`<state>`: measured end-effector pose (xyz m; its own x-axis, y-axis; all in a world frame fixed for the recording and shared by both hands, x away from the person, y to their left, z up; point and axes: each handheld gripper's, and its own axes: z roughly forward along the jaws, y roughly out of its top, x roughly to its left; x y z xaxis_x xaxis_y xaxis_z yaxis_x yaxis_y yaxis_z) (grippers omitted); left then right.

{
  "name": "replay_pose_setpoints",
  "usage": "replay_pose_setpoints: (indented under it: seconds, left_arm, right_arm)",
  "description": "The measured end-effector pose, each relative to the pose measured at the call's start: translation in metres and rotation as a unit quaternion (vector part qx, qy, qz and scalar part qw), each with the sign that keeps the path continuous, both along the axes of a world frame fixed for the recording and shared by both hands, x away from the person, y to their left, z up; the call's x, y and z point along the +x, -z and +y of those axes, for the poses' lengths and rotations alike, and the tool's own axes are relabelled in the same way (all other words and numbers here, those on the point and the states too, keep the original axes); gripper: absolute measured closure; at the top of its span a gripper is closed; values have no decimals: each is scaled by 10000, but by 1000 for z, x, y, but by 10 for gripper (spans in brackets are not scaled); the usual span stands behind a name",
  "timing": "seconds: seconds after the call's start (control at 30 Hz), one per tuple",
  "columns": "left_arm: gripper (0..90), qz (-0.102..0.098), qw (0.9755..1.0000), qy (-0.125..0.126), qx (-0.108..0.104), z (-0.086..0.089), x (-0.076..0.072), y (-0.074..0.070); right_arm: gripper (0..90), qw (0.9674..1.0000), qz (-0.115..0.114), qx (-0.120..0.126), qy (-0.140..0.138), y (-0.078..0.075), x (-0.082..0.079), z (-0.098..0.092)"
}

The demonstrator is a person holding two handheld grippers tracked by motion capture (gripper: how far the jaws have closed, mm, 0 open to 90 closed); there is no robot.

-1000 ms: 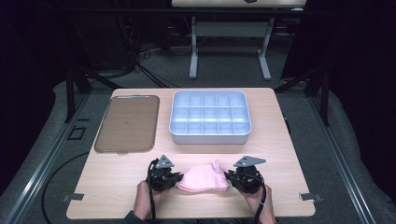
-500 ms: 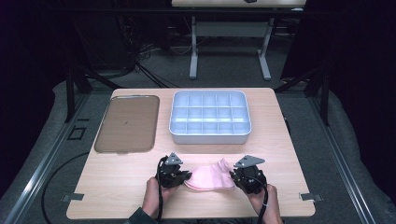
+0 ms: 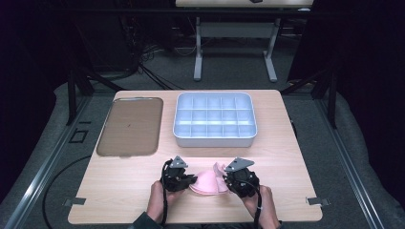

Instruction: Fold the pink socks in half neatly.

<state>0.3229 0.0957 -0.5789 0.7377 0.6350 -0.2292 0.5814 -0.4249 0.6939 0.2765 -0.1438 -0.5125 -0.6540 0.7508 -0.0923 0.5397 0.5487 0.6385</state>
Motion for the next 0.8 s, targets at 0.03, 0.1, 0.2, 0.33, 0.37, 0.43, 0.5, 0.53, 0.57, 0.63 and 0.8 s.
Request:
replay_pose_setpoints:
  seconds: [0.03, 0.1, 0.2, 0.33, 0.37, 0.43, 0.5, 0.53, 0.57, 0.63, 0.8]
  left_arm:
    - [854, 0, 10000, -8, -11, 0, 0, 0]
    - [853, 2, 10000, 0, -10, 0, 0, 0]
    - [853, 4, 10000, -3, -17, 0, 0, 0]
    - [844, 2, 10000, 12, -38, 1, 1, 1]
    - [844, 9, 10000, 1, -50, 1, 1, 1]
    - [845, 12, 10000, -20, -62, 1, 1, 1]
    - [846, 13, 10000, -8, -83, 1, 1, 2]
    - [846, 15, 10000, -2, -91, 1, 2, 2]
    - [846, 14, 10000, 0, -91, 1, 2, 2]
    - [844, 5, 10000, -17, -84, 0, 1, 2]
    - [831, -31, 10000, 20, -75, 0, 1, 3]
  right_arm:
    - [827, 10000, 3, -23, -37, 1, 1, 3]
    - [827, 9999, 3, -27, -99, 2, 2, 8]
    - [827, 9999, 24, -1, -136, 4, 4, 12]
    - [827, 9997, 75, 112, -222, 6, 7, 14]
    - [827, 9997, 75, 112, -222, 6, 7, 14]
    - [827, 9996, 97, 123, -217, 7, 9, 14]
    - [827, 9996, 109, 162, -225, 8, 10, 15]
    - [827, 9995, 114, 159, -256, 8, 11, 15]
    - [827, 9995, 114, 159, -256, 8, 11, 15]
    - [827, 9995, 104, 183, -244, 8, 11, 17]
    - [827, 9992, 139, 183, -323, 10, 12, 19]
